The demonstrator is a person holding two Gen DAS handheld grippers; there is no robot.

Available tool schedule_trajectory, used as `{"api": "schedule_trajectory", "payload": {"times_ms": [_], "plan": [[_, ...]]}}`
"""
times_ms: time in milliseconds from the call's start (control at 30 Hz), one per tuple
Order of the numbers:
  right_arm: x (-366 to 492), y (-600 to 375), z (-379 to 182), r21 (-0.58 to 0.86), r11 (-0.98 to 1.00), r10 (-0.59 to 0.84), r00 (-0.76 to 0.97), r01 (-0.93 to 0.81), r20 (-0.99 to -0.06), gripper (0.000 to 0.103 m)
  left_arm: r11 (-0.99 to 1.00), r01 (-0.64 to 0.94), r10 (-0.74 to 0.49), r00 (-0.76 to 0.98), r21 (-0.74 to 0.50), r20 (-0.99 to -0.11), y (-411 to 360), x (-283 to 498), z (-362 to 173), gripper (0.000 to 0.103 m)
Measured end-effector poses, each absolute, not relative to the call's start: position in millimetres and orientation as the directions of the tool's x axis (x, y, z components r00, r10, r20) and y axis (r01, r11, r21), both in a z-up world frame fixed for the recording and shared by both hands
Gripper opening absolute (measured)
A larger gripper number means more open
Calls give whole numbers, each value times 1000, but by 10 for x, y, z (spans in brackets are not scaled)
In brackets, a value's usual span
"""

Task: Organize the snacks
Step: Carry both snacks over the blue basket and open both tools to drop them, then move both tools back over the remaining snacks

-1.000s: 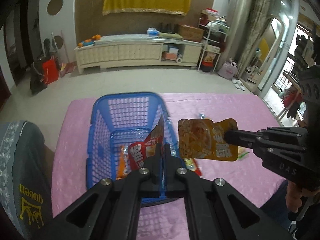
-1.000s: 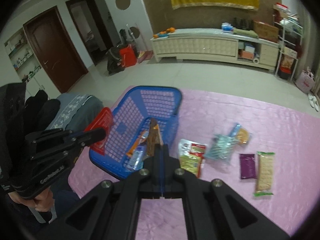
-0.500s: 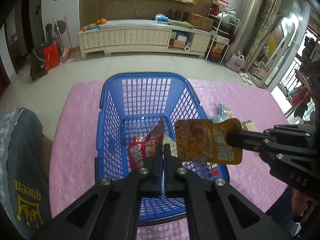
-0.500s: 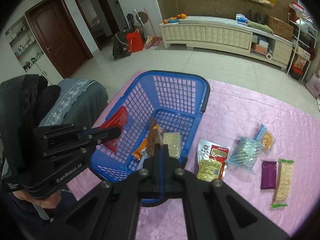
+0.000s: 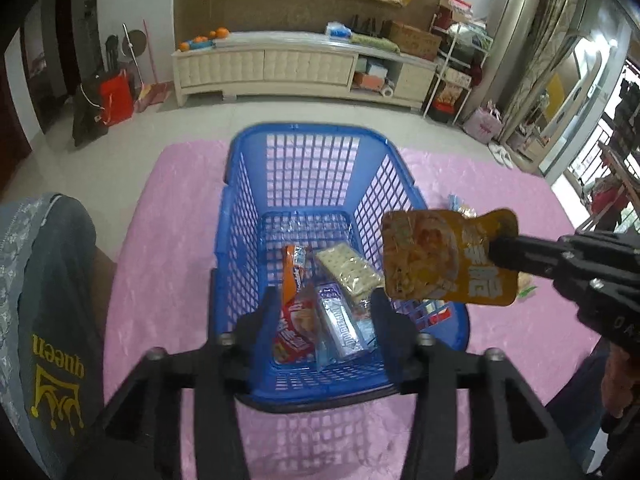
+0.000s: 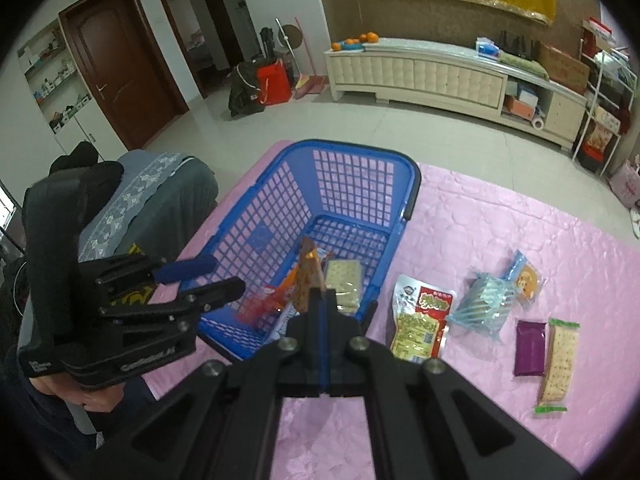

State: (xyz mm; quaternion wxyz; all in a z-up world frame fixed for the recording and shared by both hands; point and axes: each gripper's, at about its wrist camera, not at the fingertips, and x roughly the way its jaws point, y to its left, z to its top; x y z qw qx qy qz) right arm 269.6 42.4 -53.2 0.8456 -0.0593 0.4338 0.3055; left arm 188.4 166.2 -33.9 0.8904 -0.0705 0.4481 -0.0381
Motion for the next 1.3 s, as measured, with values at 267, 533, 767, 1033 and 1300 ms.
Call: {"api": "schedule_trajectory", "payload": {"times_ms": [267, 533, 767, 1033, 1300], "plan": [[2520, 505, -453, 173, 786, 494, 437, -593, -752, 2, 990, -31, -89, 641, -141, -763, 1844, 1539, -99, 58], [2566, 820, -495, 198, 767, 512, 395, -611, -763, 2, 990, -66, -53, 637, -122, -769, 2063, 1385, -160, 59], [2633, 1163, -659, 195, 760, 495, 356, -620, -793, 2, 987, -95, -43, 624, -131, -780, 2291, 1374, -270, 59], [2743, 1337, -949, 211, 781, 454, 302, -588, -838, 2, 983, -115, -46, 602, -143, -797, 2361, 1355, -388, 59], [2698, 1358, -1019, 235, 759, 466, 255, -606, -847, 6, 987, -108, -26, 610, -116, -792, 2265, 1298, -295, 59]]}}
